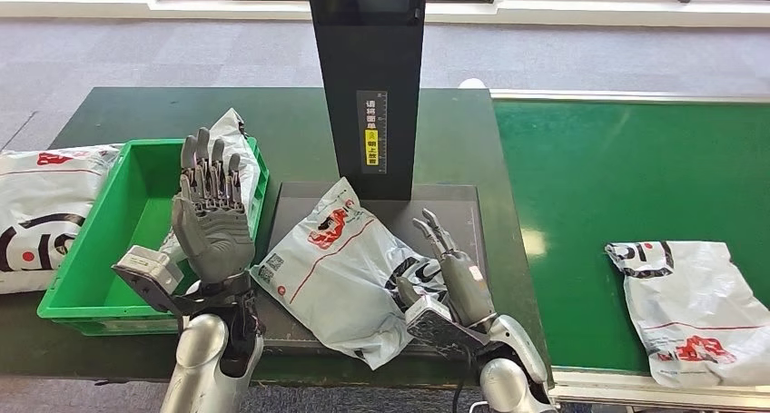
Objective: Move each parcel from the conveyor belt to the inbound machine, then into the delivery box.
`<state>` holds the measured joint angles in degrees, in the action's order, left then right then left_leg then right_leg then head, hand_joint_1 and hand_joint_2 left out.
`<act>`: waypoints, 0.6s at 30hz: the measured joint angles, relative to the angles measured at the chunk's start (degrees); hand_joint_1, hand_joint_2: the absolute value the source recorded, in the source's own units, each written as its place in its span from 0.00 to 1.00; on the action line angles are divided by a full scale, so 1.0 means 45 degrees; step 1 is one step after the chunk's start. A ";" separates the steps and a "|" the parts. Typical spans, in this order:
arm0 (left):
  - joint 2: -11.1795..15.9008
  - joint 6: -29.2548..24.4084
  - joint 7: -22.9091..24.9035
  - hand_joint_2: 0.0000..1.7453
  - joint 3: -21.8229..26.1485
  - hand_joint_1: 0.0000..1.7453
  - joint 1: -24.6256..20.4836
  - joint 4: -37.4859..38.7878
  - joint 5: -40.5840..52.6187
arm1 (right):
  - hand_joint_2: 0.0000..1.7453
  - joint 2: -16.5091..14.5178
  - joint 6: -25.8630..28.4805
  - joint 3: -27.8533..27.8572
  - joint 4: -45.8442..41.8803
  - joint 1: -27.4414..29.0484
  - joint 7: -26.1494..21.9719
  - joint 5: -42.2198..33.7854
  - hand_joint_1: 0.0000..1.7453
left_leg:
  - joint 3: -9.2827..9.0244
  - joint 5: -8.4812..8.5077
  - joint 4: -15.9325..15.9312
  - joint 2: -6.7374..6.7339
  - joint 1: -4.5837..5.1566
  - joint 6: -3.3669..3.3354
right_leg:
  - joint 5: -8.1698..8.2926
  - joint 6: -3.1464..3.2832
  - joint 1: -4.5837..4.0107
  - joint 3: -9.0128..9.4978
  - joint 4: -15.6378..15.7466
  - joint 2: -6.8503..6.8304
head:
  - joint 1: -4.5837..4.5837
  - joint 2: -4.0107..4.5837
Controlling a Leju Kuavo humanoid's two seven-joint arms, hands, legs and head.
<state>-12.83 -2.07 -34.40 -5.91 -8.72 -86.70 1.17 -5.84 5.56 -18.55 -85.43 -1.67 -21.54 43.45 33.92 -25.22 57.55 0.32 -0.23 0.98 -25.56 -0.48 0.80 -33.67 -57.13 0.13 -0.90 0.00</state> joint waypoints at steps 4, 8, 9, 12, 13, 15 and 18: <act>-0.0001 -0.0039 0.0028 0.00 0.0001 0.00 0.0000 -0.0001 0.0029 | 0.00 0.0007 0.0179 0.0001 -0.0071 0.0077 0.0132 0.0184 0.00 | -0.0001 0.0000 0.0000 -0.0001 0.0000 0.0000 | 0.0000 0.0000 0.0000 0.0000 0.0000 0.0001 | 0.0000 0.0000; -0.0012 -0.0465 0.0400 0.25 -0.0052 0.00 -0.0006 0.0024 0.0938 | 0.00 0.0039 0.1768 0.0008 -0.0369 0.0292 0.0808 0.1257 0.00 | -0.0003 0.0000 0.0001 -0.0002 0.0000 0.0000 | 0.0000 0.0000 0.0001 -0.0006 0.0000 0.0003 | 0.0000 0.0000; 0.0023 -0.0562 0.0623 0.50 -0.0162 0.00 -0.0026 0.0068 0.1788 | 0.00 0.0044 0.2408 0.0027 -0.0511 0.0329 0.0836 0.1431 0.00 | -0.0003 0.0000 0.0002 -0.0001 0.0001 0.0000 | 0.0000 0.0000 0.0001 -0.0007 0.0001 0.0003 | 0.0000 0.0000; 0.0287 -0.0659 0.1572 1.00 -0.0903 0.00 -0.0159 0.0434 0.5999 | 0.25 0.0041 0.3997 0.0142 -0.1248 0.0364 0.0192 0.1053 0.00 | -0.0002 0.0000 0.0003 0.0001 0.0004 -0.0001 | 0.0000 -0.0001 0.0005 -0.0005 0.0003 0.0001 | 0.0000 0.0000; 0.0386 -0.0730 0.1915 1.00 -0.1212 0.00 -0.0211 0.0638 0.7568 | 0.50 0.0043 0.4378 0.0202 -0.1592 0.0394 -0.0078 0.0846 0.00 | -0.0002 -0.0001 0.0004 0.0000 0.0006 -0.0001 | 0.0000 -0.0001 0.0006 -0.0005 0.0003 0.0003 | 0.0000 0.0000; 0.0563 -0.0856 0.2505 1.00 -0.1789 0.00 -0.0289 0.1137 1.0208 | 1.00 0.0045 0.4799 0.0397 -0.2314 0.0515 -0.0407 0.0550 0.00 | -0.0004 -0.0005 0.0003 -0.0006 0.0010 -0.0005 | 0.0000 -0.0001 0.0010 -0.0006 0.0005 0.0009 | 0.0001 0.0000; 0.0736 -0.0839 0.3041 1.00 -0.2423 0.00 -0.0322 0.2077 1.2437 | 1.00 0.0045 0.4479 0.0926 -0.3077 0.0671 -0.0423 0.0202 0.00 | -0.0005 -0.0010 0.0003 -0.0012 0.0012 -0.0009 | 0.0001 -0.0002 0.0012 -0.0008 0.0007 0.0016 | 0.0001 0.0000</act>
<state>-9.52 -5.85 -20.71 -16.81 -10.17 -77.35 57.14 -5.64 25.72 -14.38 -99.27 1.35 -23.45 44.36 33.90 -25.26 57.57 0.26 -0.18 0.94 -25.56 -0.49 0.86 -33.71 -57.10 0.20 -0.89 0.00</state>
